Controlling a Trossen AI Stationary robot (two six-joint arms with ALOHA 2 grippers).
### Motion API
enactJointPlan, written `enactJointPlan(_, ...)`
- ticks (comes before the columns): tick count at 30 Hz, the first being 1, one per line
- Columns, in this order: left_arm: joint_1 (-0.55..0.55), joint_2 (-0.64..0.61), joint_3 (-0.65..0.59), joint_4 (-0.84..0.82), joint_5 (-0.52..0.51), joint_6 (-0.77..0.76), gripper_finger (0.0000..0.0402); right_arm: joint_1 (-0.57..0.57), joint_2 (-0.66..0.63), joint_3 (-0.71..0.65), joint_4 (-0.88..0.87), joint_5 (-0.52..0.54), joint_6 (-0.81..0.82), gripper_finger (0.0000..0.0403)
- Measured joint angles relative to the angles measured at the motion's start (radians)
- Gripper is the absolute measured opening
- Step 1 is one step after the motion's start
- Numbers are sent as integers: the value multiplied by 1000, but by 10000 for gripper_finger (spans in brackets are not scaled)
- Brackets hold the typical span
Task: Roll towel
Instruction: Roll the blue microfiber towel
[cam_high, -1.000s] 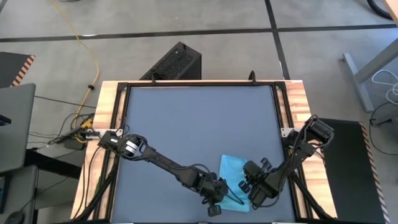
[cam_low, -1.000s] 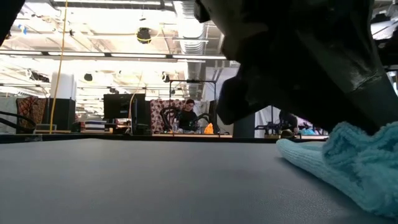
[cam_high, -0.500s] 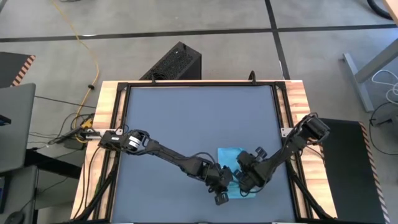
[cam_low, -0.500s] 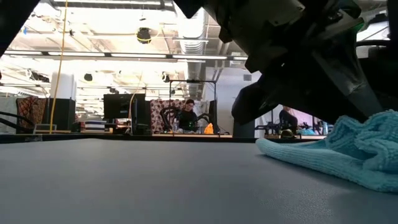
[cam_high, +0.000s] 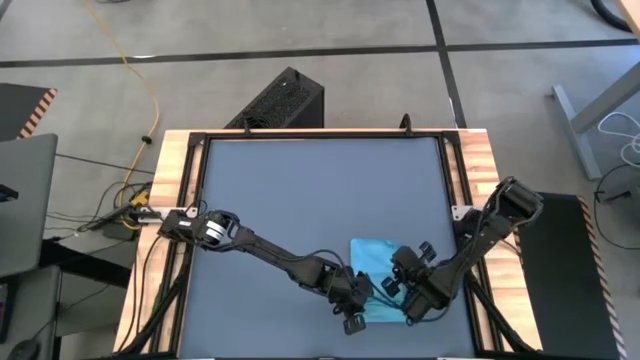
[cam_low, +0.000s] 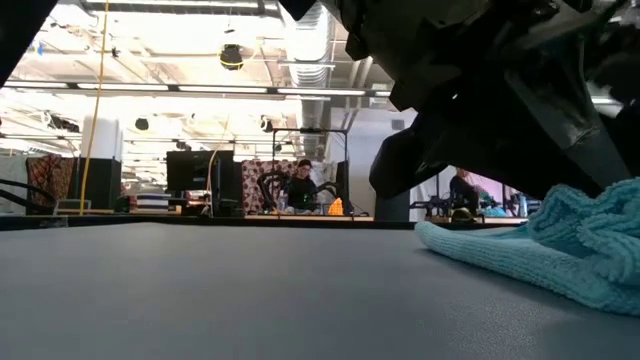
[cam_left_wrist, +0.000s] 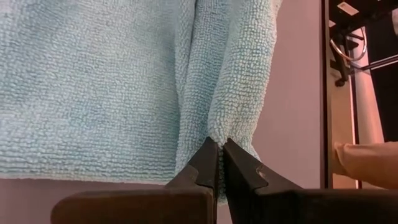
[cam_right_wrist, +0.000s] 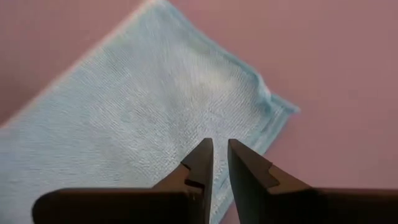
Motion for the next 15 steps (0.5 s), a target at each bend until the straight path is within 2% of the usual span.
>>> enactJointPlan(3,0,0,0,0,-1,0,0,34,-33,0,-8,43,3,75)
enactJointPlan(11,-1,0,0,0,-1,0,0,157,-94,1,55,49,32,75)
enactJointPlan(15,-1,0,0,0,-1,1,0,243,-103,1,166,135,10,75)
